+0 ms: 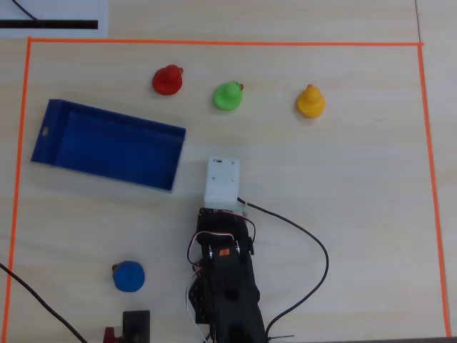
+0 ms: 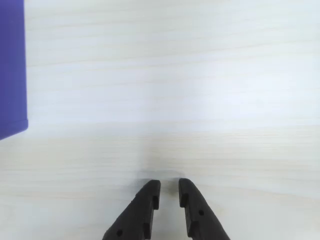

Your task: Grasp blue duck and put it into box.

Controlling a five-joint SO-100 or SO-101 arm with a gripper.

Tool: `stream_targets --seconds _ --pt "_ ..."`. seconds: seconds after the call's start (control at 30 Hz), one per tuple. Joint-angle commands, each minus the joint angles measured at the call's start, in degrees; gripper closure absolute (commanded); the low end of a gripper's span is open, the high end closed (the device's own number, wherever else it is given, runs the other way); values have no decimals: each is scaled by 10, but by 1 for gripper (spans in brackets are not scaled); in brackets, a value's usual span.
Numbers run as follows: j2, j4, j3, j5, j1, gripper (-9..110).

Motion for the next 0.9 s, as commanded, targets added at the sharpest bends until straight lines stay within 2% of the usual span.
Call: stream_targets --seconds 0.0,0.13,0.3,0.47,0.63,0.87 --pt "-103 30 -134 -7 21 97" --pt "-304 178 -415 0 -28 88" --pt "-394 265 -633 74 -138 79" --pt "-469 265 -667 102 -215 72" --pt "-525 255 -699 135 -312 70" --pt "-599 249 -700 197 -525 68"
